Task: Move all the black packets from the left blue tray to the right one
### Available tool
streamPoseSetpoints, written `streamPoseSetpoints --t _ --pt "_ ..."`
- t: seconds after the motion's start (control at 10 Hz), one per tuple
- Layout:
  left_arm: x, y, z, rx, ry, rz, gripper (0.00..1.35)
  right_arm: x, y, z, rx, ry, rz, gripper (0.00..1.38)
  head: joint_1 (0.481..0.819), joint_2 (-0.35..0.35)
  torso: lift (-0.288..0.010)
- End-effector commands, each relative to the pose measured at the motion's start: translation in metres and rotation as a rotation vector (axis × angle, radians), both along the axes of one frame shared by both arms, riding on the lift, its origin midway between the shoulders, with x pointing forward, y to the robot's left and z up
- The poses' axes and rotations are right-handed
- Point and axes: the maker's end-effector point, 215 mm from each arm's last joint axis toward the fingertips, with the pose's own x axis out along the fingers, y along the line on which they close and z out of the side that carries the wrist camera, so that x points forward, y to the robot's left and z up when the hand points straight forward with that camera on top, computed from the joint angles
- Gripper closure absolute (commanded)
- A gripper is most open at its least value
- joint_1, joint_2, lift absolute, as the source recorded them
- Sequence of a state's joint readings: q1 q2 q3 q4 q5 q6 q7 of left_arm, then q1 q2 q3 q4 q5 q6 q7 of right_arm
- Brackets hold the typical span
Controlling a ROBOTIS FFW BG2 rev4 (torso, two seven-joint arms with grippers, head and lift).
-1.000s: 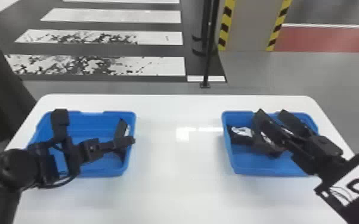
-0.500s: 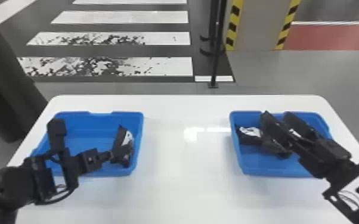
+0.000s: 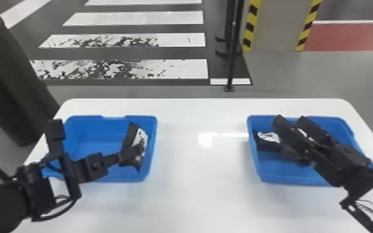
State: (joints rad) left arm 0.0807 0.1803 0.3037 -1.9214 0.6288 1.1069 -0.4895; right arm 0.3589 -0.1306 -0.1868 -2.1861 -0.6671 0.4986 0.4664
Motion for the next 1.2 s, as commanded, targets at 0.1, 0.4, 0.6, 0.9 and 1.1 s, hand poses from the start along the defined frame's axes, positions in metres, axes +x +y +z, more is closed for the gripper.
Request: streamPoseSetpoints --t 0.1,0.4,0.6,0.9,1.1 --pt "-0.009 -0.061 0.042 -0.127 -0.069 -0.139 1.21 0.003 0.02 0.004 0.026 -0.004 0.072 0.17 0.695 0.036 -0.14" --pt "-0.034 -0.132 0.085 -0.281 -0.115 -0.31 1.21 0.011 0.029 -0.005 0.076 0.018 0.128 0.17 0.695 -0.046 -0.14" --pt "-0.052 -0.162 0.106 -0.349 -0.128 -0.39 1.21 0.012 0.033 -0.012 0.117 0.053 0.154 0.17 0.695 -0.085 -0.14" --pt "-0.066 -0.182 0.123 -0.414 -0.134 -0.448 1.21 0.009 0.047 -0.015 0.16 0.079 0.217 0.17 0.695 -0.127 -0.14" --pt "-0.066 -0.184 0.124 -0.417 -0.135 -0.453 1.21 -0.002 0.071 -0.005 0.194 0.079 0.301 0.17 0.695 -0.125 -0.14"
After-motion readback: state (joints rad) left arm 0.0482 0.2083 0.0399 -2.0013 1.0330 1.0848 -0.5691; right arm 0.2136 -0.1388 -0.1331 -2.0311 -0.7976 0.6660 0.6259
